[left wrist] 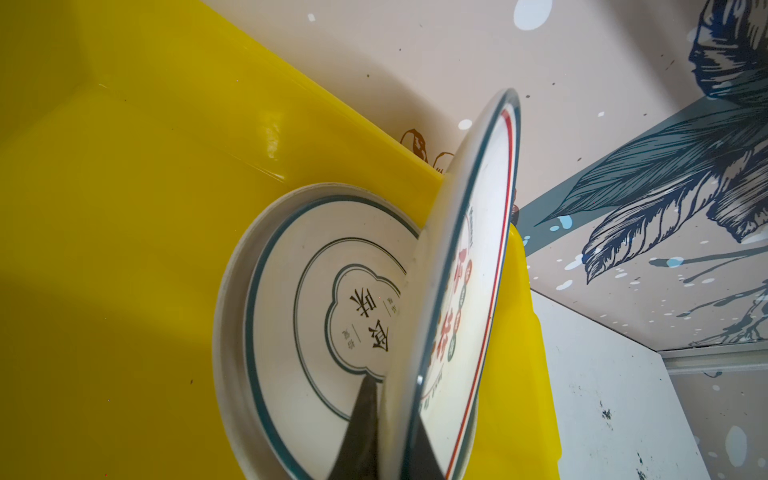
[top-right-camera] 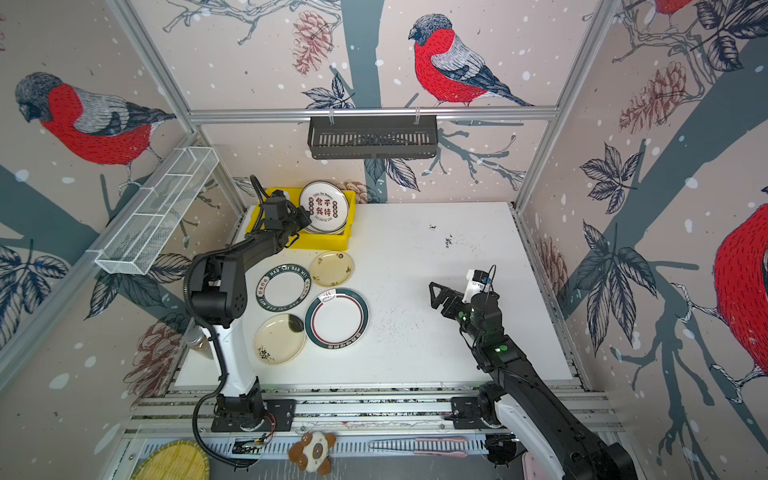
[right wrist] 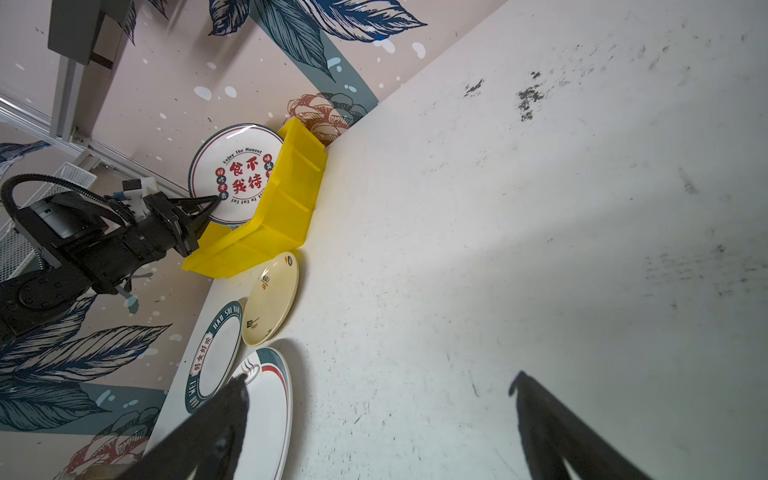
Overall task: Place the plates into the plastic bin on the countertop
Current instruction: 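Lower the red-lettered plate into the yellow bin and open the left gripper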
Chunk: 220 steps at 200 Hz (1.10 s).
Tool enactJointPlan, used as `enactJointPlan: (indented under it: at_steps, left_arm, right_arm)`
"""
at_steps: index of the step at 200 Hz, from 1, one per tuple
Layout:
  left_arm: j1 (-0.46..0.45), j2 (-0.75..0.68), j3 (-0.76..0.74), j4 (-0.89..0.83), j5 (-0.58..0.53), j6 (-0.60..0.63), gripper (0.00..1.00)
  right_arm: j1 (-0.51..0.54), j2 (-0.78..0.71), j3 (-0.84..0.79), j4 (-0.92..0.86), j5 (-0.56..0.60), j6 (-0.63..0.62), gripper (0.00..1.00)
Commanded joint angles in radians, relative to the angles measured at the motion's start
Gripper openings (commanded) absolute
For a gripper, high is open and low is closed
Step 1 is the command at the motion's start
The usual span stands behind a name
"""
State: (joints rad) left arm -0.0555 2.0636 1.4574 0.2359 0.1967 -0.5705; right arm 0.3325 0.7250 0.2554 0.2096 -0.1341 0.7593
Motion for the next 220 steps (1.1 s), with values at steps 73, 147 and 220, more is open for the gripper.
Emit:
enactJointPlan:
  at_steps: [73, 147, 220]
  left_arm:
    - [-0.039, -0.052, 0.012, 0.003, -0.013, 0.094, 0.74]
    - [-0.05, -0.132, -0.036, -0.015, -0.065, 0.128, 0.98]
    - [-0.069, -0.235, -0.128, 0.015, -0.088, 0.128, 0.98]
  right_arm:
    - [-0.007, -0.004, -0.004, -0.024, -0.035, -0.015, 0.99]
    - [-0.009, -0.004, 0.005, -0.045, -0.052, -0.023, 0.99]
    - [-0.006, -0.005, 0.006, -0.064, -0.08, -0.026, 0.99]
